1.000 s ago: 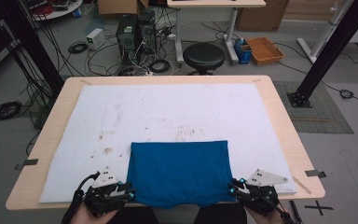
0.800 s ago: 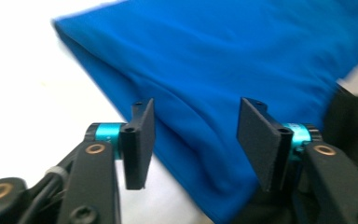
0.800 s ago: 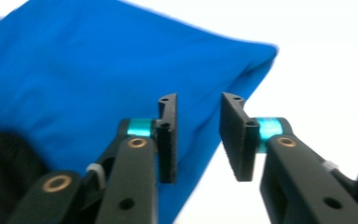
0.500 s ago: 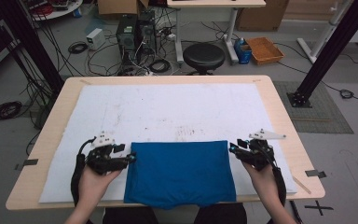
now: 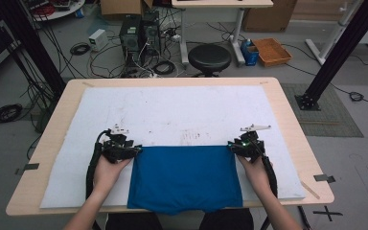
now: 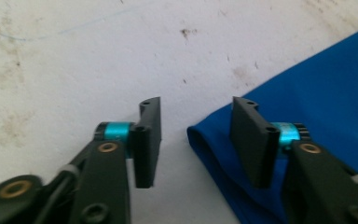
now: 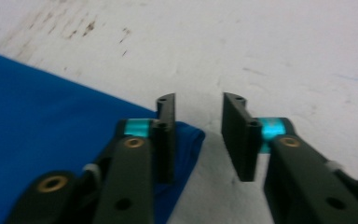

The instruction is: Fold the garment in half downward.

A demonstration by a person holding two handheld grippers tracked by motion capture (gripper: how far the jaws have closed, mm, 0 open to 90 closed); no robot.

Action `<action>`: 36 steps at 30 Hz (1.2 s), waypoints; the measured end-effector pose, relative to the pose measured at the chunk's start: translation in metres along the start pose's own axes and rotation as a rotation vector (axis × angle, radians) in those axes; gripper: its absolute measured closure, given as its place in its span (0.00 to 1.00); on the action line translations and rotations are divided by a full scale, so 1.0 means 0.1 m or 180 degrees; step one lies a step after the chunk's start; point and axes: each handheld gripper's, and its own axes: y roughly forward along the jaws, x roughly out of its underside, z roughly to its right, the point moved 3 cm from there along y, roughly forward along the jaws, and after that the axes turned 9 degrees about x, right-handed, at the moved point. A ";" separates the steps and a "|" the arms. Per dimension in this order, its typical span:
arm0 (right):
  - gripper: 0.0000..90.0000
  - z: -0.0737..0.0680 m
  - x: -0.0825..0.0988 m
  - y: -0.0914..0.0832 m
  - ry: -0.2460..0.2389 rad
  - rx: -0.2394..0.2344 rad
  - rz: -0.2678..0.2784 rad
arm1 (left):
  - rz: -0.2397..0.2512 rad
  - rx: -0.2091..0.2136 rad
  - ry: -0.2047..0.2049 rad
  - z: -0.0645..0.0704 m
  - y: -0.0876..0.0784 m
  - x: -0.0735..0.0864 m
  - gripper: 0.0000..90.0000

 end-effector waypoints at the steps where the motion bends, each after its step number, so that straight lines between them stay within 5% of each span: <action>1: 0.81 -0.02 0.01 0.01 -0.0048 -0.0015 -0.0010 | -0.0016 0.0020 -0.0004 0.01 0.01 0.02 0.70; 4: 0.93 -0.05 0.03 0.00 -0.0158 -0.0036 0.0026 | 0.0014 -0.0058 0.0087 0.03 0.02 0.04 0.77; 8: 0.97 -0.03 0.04 -0.02 -0.0187 -0.0061 0.0036 | -0.0021 0.0044 0.0060 0.06 0.01 0.03 0.95; 19: 0.98 0.12 -0.22 0.01 -0.0193 -0.0068 0.0132 | -0.0006 -0.0024 0.0188 -0.04 0.09 -0.19 0.96; 25: 0.98 0.23 -0.39 0.14 -0.0180 -0.0097 0.0115 | 0.0129 -0.0010 0.0148 -0.15 0.18 -0.32 0.96; 36: 0.98 0.35 -0.46 0.32 -0.0224 -0.0095 0.0088 | 0.0181 -0.0034 0.0173 -0.25 0.29 -0.42 0.96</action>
